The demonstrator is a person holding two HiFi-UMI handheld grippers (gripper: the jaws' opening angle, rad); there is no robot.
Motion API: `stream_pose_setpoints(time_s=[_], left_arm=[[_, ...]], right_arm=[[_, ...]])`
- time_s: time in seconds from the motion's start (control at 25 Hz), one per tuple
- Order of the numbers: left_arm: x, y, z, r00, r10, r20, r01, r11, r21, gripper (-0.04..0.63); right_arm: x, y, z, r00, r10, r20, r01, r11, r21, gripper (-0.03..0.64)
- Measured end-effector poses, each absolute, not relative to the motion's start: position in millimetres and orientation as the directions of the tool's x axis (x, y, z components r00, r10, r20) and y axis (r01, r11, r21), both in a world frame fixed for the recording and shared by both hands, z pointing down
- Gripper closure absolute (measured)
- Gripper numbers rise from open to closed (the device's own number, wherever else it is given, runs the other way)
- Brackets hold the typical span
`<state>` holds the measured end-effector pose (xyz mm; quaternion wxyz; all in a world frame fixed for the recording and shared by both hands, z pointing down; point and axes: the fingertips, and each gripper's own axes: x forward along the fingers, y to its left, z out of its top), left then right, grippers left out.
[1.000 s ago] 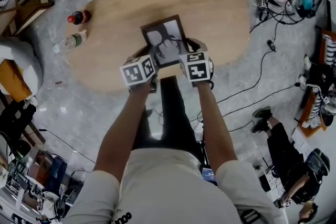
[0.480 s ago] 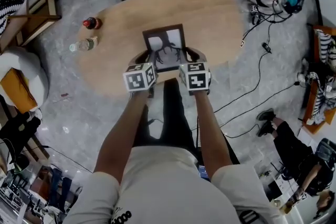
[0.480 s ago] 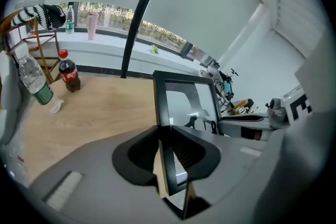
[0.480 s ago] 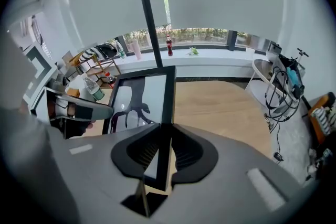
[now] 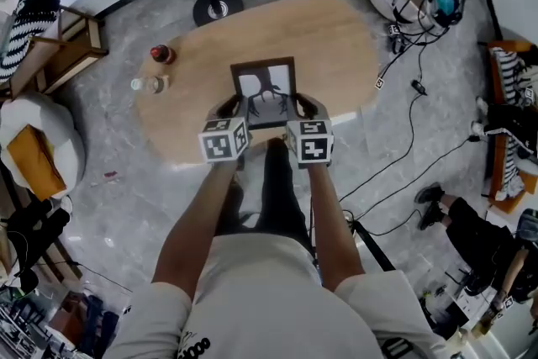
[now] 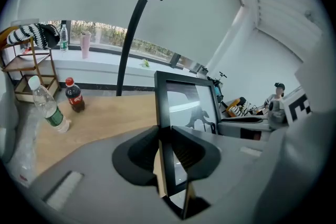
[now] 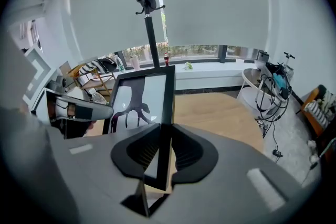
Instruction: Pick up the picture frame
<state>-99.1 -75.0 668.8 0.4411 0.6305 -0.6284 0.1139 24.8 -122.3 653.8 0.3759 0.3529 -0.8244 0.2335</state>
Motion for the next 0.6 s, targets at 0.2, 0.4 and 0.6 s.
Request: stream_pose_setpoints(time_s=[0.2, 0.4, 0.6], left_arm=[[-99.1, -68.2, 630.2, 0.194, -0.742, 0.642, -0.911, 0.106, 0.398, 0.512], [-103.0, -55.6, 588.3, 0.188, -0.79, 0.583, -0.923, 0.06, 0.38, 0.512], [-111.3, -37.8, 540.9, 0.178, -0.836, 0.519, -0.935, 0.02, 0.353, 0.512]], right_arm=[[26.5, -111.6, 616.9, -0.482, -0.476, 0.735, -0.774, 0.624, -0.104, 0.543], [24.1, -93.8, 571.3, -0.49, -0.544, 0.681, -0.788, 0.611, -0.079, 0.543], [17.3, -73.3, 526.1, -0.509, -0.599, 0.619, -0.789, 0.612, -0.056, 0.543]])
